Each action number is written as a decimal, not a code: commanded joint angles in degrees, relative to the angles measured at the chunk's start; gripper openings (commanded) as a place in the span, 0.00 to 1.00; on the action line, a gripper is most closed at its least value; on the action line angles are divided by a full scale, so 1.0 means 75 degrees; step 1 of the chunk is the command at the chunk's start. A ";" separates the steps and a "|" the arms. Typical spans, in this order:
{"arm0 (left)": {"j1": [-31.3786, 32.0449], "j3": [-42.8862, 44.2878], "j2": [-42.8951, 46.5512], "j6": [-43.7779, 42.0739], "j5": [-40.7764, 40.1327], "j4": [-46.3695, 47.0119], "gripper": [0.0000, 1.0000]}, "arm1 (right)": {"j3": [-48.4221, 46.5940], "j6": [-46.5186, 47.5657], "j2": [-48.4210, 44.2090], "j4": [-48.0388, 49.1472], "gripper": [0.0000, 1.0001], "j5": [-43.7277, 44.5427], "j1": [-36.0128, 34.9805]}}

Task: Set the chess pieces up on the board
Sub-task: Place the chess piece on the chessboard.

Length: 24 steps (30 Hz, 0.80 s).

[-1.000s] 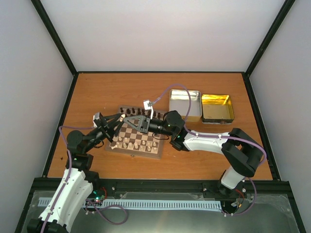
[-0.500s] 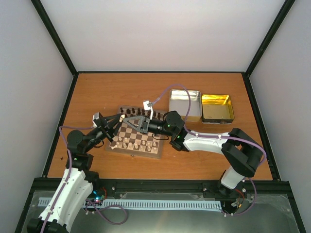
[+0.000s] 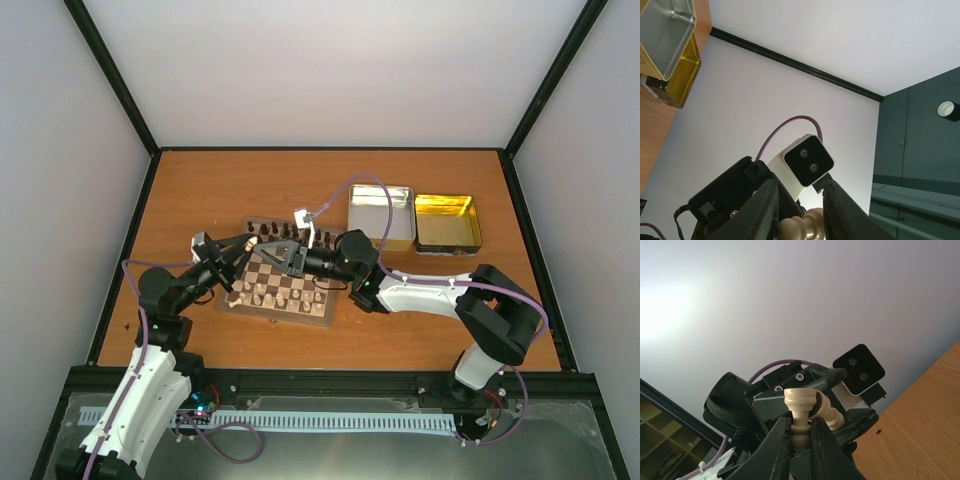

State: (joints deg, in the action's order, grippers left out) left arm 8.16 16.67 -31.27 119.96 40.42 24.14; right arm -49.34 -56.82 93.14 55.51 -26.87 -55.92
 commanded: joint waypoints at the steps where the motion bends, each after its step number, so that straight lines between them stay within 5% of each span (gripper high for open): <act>1: 0.0020 0.0344 0.0002 0.0826 -0.0022 0.0154 0.23 | 0.0153 0.0341 -0.0101 0.0109 0.08 0.0146 -0.0102; 24: 0.0015 0.0773 -0.0251 -0.0234 0.0058 -0.0817 0.02 | 0.0560 0.0652 -0.0530 -0.0108 0.07 0.0437 -0.0114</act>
State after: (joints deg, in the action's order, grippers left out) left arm 8.16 18.06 -32.58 119.94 39.94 21.58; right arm -45.95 -53.95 91.70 55.64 -24.97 -56.29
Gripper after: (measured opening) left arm 0.117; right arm 0.093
